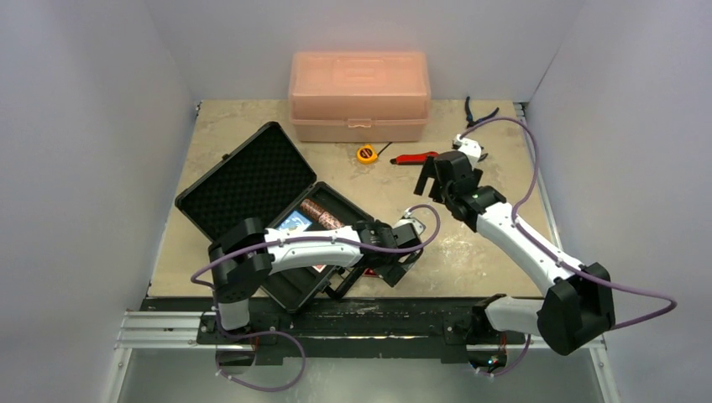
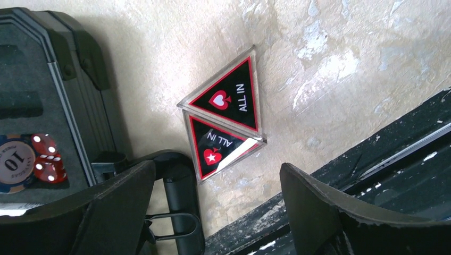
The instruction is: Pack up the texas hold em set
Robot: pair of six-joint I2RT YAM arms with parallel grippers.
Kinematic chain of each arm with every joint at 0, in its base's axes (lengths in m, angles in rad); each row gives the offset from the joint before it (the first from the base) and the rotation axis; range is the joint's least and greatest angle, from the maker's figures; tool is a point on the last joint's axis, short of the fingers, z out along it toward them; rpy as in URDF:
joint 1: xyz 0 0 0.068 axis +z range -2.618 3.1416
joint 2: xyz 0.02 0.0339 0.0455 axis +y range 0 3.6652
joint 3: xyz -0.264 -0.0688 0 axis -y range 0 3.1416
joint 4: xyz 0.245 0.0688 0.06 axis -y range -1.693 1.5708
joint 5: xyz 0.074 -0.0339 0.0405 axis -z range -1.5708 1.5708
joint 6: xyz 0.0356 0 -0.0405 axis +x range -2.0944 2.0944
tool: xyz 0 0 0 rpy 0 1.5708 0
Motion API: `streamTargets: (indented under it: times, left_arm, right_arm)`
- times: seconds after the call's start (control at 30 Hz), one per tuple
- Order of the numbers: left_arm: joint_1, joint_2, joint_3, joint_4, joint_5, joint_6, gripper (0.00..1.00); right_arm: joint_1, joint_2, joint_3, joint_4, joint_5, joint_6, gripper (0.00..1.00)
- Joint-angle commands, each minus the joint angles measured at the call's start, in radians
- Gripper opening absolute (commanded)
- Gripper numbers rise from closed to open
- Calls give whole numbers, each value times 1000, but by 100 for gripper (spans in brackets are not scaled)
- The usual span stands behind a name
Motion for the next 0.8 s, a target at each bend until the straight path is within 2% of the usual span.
streamTargets:
  times: [0.0,0.17,0.37,0.5,0.77]
  left_arm:
    - [2,18,18,56,20,-23,86]
    - [2,44,16,79,36,-27,86]
    - [4,71,14,93,45,-34,85]
    - [12,89,16,93,55,-38,80]
    - [35,99,-9,95,66,-56,79]
  right_arm:
    - [-71,-48,-10,-14,50,68,99]
    - [-111,-78,-23,-14,62,98,99]
    - [-117,-89,-32,3,35,90,99]
    - [-118,-75,-32,11,4,81,99]
    - [-119,-74,-32,19,-11,76,99]
